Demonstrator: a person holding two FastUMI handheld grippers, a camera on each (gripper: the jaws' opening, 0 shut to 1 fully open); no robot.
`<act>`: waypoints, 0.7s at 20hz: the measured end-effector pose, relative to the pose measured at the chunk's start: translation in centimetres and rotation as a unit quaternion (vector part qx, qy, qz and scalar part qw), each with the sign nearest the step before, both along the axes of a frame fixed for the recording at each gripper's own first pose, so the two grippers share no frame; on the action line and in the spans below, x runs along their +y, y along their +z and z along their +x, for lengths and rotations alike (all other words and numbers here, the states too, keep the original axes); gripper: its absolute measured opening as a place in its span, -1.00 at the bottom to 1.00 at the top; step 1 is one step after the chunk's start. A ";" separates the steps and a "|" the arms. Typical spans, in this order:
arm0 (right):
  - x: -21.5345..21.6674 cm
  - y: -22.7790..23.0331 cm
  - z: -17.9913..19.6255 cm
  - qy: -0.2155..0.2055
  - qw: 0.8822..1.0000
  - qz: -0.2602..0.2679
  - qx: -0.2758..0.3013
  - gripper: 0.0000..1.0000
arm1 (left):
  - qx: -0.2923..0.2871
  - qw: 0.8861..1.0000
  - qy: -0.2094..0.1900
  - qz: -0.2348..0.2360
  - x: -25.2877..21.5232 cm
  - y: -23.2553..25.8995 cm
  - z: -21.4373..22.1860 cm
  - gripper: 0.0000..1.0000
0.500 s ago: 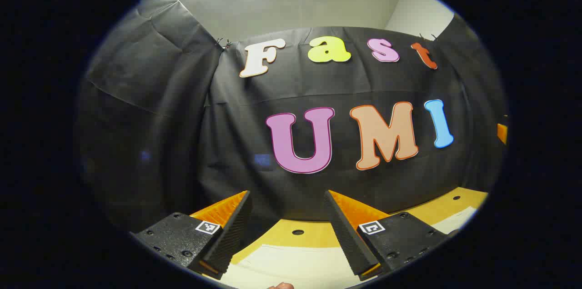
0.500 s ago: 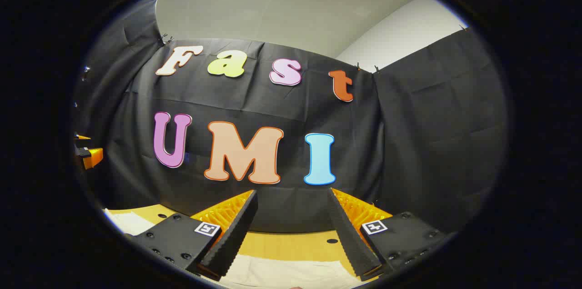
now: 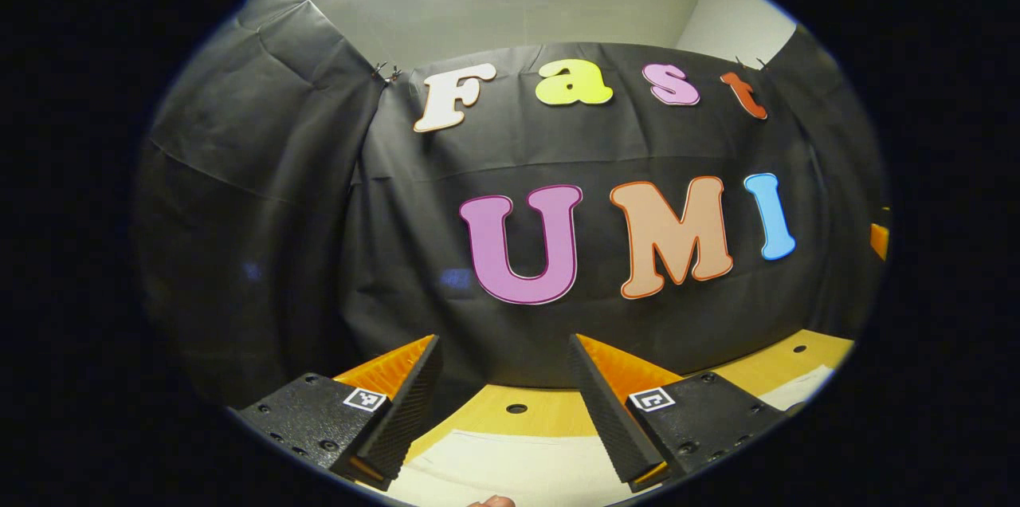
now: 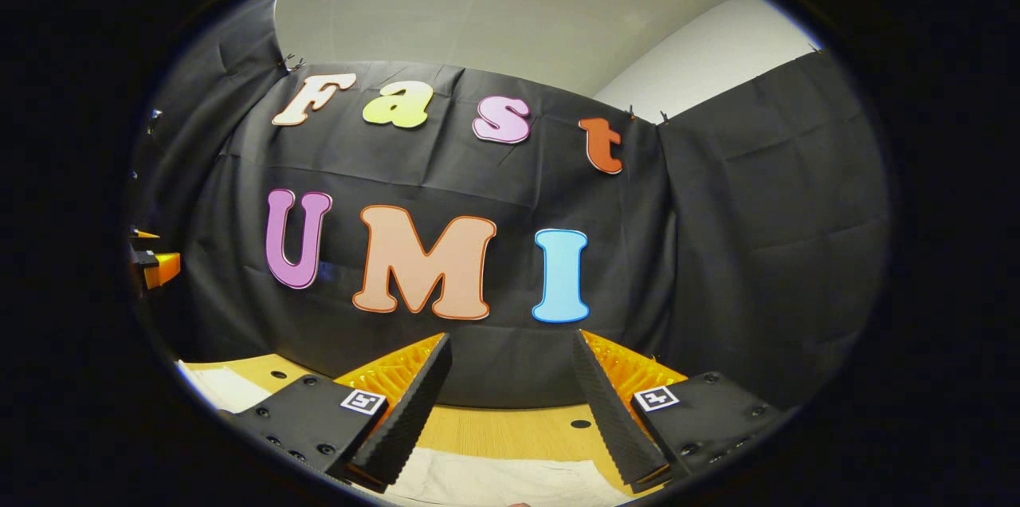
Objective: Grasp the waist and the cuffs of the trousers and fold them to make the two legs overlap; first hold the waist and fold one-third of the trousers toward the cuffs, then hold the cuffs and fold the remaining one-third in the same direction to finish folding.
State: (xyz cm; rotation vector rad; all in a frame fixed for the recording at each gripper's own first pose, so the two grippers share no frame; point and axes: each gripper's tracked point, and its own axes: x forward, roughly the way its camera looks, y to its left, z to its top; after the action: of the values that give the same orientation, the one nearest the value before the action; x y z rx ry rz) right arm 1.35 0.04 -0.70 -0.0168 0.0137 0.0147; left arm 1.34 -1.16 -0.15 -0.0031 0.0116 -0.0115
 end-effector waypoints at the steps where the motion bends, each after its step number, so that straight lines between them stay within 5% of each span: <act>1: 0.1 -0.1 0.1 0.003 1.000 -0.002 0.000 0.93 | 0.001 1.000 -0.001 0.000 0.0 0.0 0.2 0.88; 14: -1.4 -2.8 -0.6 0.022 0.997 -0.062 0.027 0.93 | 0.013 1.000 0.004 -0.008 0.0 -0.9 0.3 0.89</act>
State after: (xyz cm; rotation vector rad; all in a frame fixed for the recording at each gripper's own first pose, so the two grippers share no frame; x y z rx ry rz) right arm 0.78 -1.37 -3.47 -0.1400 0.0683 0.0585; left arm 1.64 -1.17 -1.04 -0.0191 0.0367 -0.0034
